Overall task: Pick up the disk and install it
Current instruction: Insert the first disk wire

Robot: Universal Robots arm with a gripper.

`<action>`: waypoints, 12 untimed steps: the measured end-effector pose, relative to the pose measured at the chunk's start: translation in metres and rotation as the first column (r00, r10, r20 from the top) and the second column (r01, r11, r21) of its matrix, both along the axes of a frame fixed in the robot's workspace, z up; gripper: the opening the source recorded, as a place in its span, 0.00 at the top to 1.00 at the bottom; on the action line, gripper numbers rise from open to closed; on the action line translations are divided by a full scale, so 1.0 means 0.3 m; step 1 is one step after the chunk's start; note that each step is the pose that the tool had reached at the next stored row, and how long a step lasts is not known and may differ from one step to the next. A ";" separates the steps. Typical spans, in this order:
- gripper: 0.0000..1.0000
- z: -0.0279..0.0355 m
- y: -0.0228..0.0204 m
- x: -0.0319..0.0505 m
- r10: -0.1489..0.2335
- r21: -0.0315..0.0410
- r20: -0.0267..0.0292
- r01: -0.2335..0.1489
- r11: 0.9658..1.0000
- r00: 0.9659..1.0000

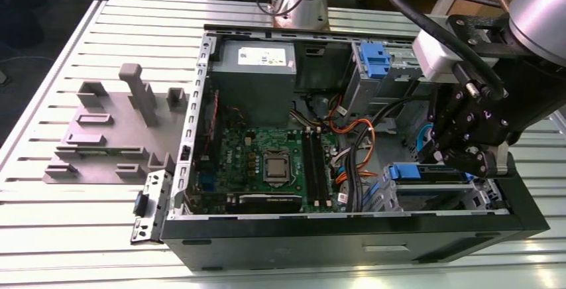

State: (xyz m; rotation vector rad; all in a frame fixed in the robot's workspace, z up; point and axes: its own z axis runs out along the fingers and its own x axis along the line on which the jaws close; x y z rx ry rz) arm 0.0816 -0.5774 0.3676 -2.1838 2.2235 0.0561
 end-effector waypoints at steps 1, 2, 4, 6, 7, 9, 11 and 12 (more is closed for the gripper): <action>0.89 0.000 0.000 0.004 0.000 0.000 0.000 0.000 1.000 1.000; 0.89 0.000 0.000 0.008 0.000 0.000 0.000 0.000 1.000 1.000; 0.89 0.000 0.000 0.015 0.000 0.000 0.000 0.000 1.000 1.000; 0.89 0.000 0.000 0.022 0.000 0.000 0.000 0.000 1.000 1.000; 0.89 0.000 0.000 0.024 0.000 0.000 0.000 0.000 1.000 1.000; 0.89 0.000 0.000 0.026 0.000 0.000 0.000 0.000 1.000 1.000; 0.89 0.000 0.000 0.030 0.000 0.000 0.000 0.000 1.000 1.000; 0.89 0.000 0.000 0.033 0.000 0.000 0.000 0.000 1.000 1.000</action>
